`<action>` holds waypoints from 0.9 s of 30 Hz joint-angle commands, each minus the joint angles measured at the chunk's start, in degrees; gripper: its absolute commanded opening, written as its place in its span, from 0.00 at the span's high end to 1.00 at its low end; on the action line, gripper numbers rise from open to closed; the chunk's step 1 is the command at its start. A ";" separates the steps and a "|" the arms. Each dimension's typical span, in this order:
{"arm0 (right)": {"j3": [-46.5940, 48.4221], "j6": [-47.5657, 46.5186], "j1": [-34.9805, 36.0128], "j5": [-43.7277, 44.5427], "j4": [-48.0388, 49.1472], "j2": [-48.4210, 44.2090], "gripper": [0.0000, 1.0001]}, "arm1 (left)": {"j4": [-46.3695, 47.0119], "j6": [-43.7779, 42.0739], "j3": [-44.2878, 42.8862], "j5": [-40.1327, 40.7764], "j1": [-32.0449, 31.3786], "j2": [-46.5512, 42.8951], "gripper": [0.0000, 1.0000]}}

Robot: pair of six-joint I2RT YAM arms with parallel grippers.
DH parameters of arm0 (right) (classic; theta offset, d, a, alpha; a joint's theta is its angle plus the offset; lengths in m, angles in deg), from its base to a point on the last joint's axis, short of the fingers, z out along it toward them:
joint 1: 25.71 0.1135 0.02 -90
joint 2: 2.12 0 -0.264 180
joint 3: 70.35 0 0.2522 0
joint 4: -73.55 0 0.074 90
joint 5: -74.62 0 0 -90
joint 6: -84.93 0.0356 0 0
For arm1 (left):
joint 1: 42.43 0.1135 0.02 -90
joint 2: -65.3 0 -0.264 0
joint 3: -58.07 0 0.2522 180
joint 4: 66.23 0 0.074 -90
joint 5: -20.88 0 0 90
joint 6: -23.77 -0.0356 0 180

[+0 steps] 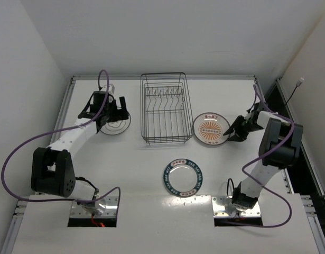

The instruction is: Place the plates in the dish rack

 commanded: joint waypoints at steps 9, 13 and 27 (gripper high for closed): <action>-0.53 1.00 0.41 -5.13 4.39 3.38 1.00 | 0.87 -0.45 -1.23 0.54 0.29 0.47 0.06; -0.62 0.47 0.41 -3.20 2.64 -3.38 1.00 | 0.34 -0.45 -1.23 0.54 0.29 0.47 0.06; 19.94 5.04 10.76 18.59 -0.53 -25.62 1.00 | -0.19 -0.45 -1.76 1.06 0.29 2.14 0.06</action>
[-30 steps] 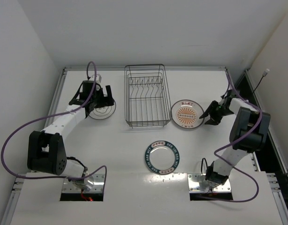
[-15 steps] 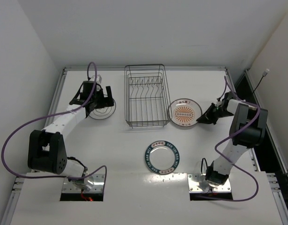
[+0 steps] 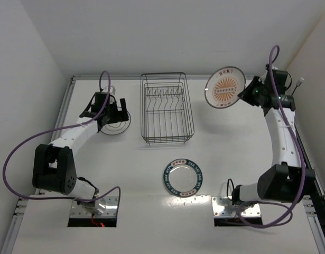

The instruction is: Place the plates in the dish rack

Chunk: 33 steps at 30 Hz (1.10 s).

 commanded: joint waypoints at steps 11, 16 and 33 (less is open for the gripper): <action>17.91 -0.37 18.31 18.71 -1.25 11.22 1.00 | 0.03 0.08 -1.72 1.48 0.29 0.56 0.06; 23.54 -1.42 22.00 23.02 -2.39 17.89 1.00 | -1.20 0.08 -2.25 2.89 0.29 0.56 0.06; 46.40 -7.49 35.89 47.70 -12.59 37.32 1.00 | -2.79 0.61 -3.30 5.70 0.29 0.56 0.06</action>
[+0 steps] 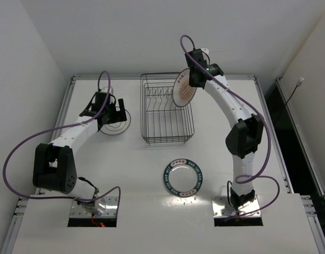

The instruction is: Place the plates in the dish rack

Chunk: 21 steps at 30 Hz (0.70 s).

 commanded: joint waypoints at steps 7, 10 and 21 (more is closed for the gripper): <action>8.31 -5.36 3.42 14.90 -2.05 1.74 1.00 | 0.60 0.37 -2.10 0.52 0.29 0.28 0.06; 8.31 -6.42 3.42 15.52 -0.02 -0.73 1.00 | 0.60 0.37 -2.10 0.52 0.29 0.28 0.06; 5.61 -11.07 5.09 19.12 3.65 -2.74 1.00 | 0.60 0.37 -2.63 1.05 0.29 0.81 0.06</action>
